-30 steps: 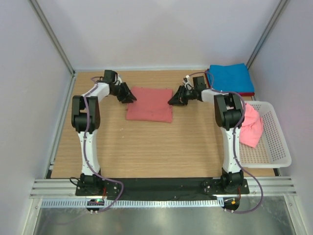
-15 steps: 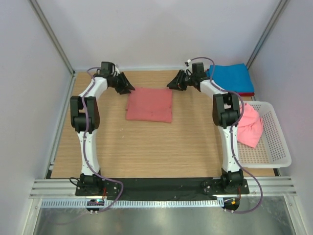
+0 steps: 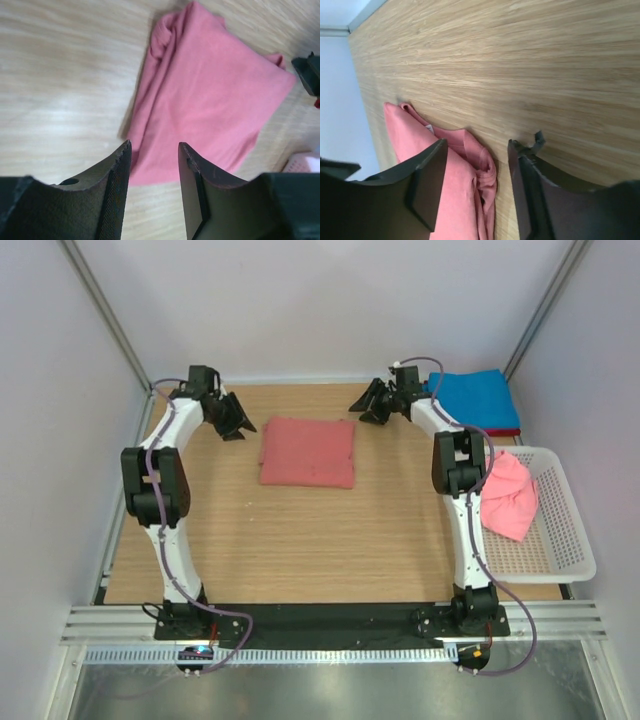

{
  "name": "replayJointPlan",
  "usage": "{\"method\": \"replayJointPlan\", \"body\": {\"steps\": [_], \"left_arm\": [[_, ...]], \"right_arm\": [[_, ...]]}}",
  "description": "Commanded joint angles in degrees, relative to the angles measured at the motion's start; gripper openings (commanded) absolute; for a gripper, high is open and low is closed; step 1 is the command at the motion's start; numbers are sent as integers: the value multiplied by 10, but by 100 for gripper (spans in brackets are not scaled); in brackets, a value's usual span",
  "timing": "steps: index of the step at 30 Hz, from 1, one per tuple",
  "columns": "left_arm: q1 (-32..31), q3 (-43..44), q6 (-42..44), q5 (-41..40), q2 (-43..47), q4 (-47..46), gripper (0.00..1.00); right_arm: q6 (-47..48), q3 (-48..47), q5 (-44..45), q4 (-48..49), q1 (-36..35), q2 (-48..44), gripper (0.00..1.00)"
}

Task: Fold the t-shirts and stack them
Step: Fold the tshirt, then neatly place the folded tshirt to the corner

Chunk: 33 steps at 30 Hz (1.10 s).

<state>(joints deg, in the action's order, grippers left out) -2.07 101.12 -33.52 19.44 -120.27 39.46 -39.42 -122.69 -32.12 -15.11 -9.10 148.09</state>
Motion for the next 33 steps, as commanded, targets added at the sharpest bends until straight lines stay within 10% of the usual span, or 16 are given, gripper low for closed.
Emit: {"method": "replayJointPlan", "body": {"steps": [1,17,33], "left_arm": [[-2,-54,14,13,56,9,44],[-55,-129,-10,194,42,-126,40],[-29,-69,-15,135,-73,-107,38]], "right_arm": [[10,-9,37,-41,8,-65,60],[131,93,28,-67,-28,-82,75],[168,88,55,-92,-48,-50,65]]}}
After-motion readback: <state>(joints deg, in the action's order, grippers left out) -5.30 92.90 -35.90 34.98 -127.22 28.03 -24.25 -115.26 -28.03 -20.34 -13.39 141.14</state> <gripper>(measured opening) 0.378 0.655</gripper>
